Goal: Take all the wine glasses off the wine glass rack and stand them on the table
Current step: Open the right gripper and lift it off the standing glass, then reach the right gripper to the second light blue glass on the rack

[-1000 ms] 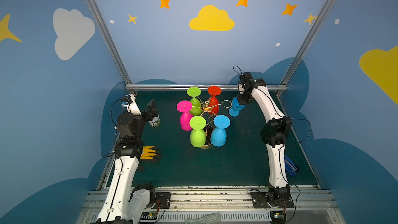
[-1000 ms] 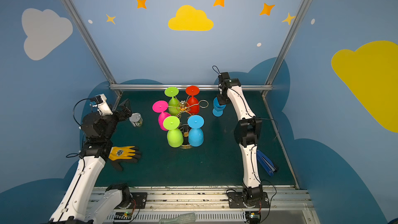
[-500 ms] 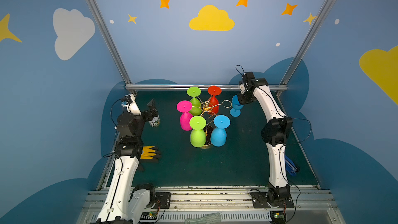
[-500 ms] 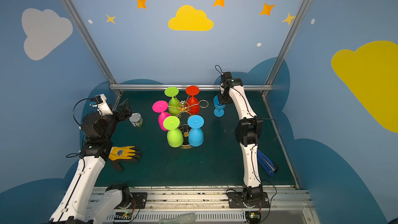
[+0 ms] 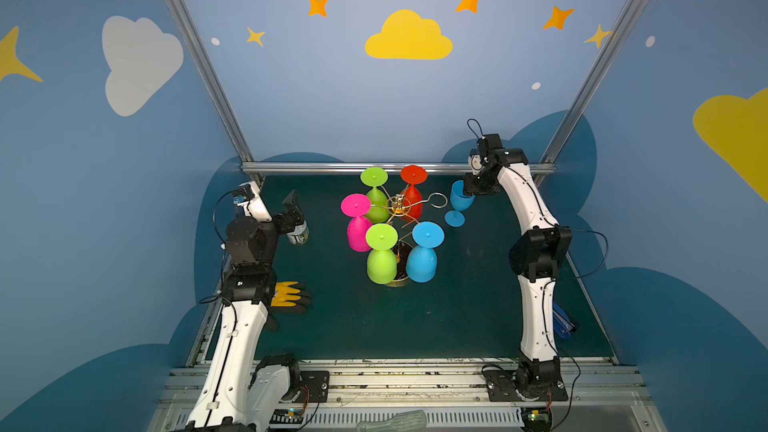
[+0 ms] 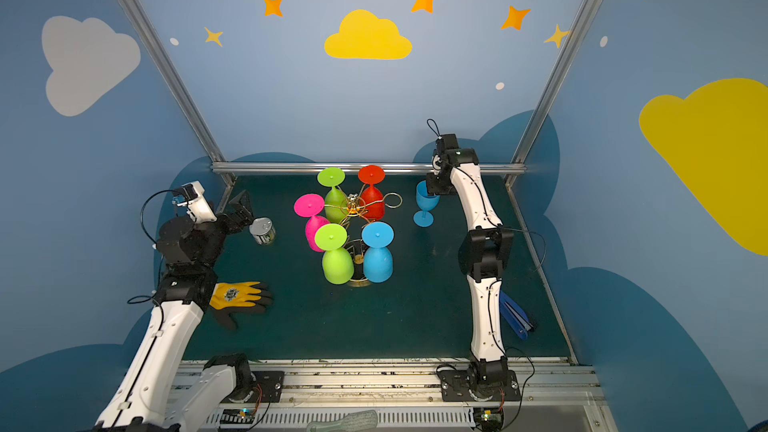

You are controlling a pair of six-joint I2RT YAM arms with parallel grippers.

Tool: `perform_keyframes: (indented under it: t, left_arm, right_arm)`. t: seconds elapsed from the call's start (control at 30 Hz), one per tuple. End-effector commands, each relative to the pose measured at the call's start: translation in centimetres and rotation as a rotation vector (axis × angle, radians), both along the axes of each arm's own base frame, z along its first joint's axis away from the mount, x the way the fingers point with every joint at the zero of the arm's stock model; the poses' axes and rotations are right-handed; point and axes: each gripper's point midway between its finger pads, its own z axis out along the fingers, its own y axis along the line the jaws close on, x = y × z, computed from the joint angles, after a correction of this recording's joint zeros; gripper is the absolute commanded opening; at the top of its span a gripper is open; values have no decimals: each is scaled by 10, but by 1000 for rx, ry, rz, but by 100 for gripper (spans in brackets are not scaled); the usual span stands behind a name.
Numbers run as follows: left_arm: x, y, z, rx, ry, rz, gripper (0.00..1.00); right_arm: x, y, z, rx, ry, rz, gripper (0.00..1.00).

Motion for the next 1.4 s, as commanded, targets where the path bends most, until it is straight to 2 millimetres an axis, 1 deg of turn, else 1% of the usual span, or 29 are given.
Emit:
perform_keyframes:
  t: [0.0, 0.07, 0.13, 0.23, 0.3, 0.37, 0.47, 0.5, 0.6, 0.67, 0.8, 0.9, 0.97, 1.07, 1.13, 1.23, 1.37]
  left_arm:
    - [-2, 3, 6, 15, -27, 13, 99]
    - [-2, 4, 5, 16, -27, 17, 99]
    - [-3, 4, 6, 19, -29, 19, 99]
    - [-3, 4, 6, 18, -29, 21, 99]
    - [-3, 4, 6, 18, -28, 19, 99]
    - [-3, 4, 6, 18, -28, 19, 99]
    - [-2, 4, 5, 18, -25, 20, 99]
    - [-2, 4, 5, 18, -26, 20, 99]
    - [-2, 4, 4, 17, -23, 17, 99]
    - [-1, 4, 4, 18, -22, 17, 99]
    - [-1, 4, 3, 21, -19, 21, 99]
    - [-1, 5, 2, 22, -16, 24, 99]
    - [-1, 5, 1, 22, -14, 24, 99]
    - [0, 5, 1, 21, -13, 22, 100]
    - [-1, 4, 2, 19, -16, 22, 99]
    - [-1, 4, 3, 17, -20, 19, 99]
    - [-1, 4, 2, 13, -20, 18, 99]
  right_arm:
    - [-3, -2, 54, 49, -112, -19, 55]
    - [-4, -4, 63, 52, -131, -27, 56]
    - [-7, -5, 76, 67, -162, -32, 57]
    - [-16, -2, 103, 124, -224, -37, 57]
    - [-27, 3, 123, 176, -271, -35, 57]
    - [-42, 5, 138, 233, -306, -41, 57]
    - [-70, 13, 158, 333, -379, -11, 57]
    - [-83, 15, 166, 374, -407, -4, 57]
    - [-122, 22, 179, 480, -454, 32, 58]
    - [-150, 26, 179, 547, -456, 55, 59]
    - [-202, 37, 165, 662, -404, 112, 61]
    - [-231, 45, 154, 748, -348, 129, 61]
    - [-246, 52, 154, 812, -323, 153, 61]
    - [-261, 62, 162, 879, -315, 193, 61]
    - [-267, 66, 168, 893, -319, 215, 62]
    - [-268, 73, 173, 900, -306, 229, 62]
    - [-268, 88, 171, 888, -266, 253, 62]
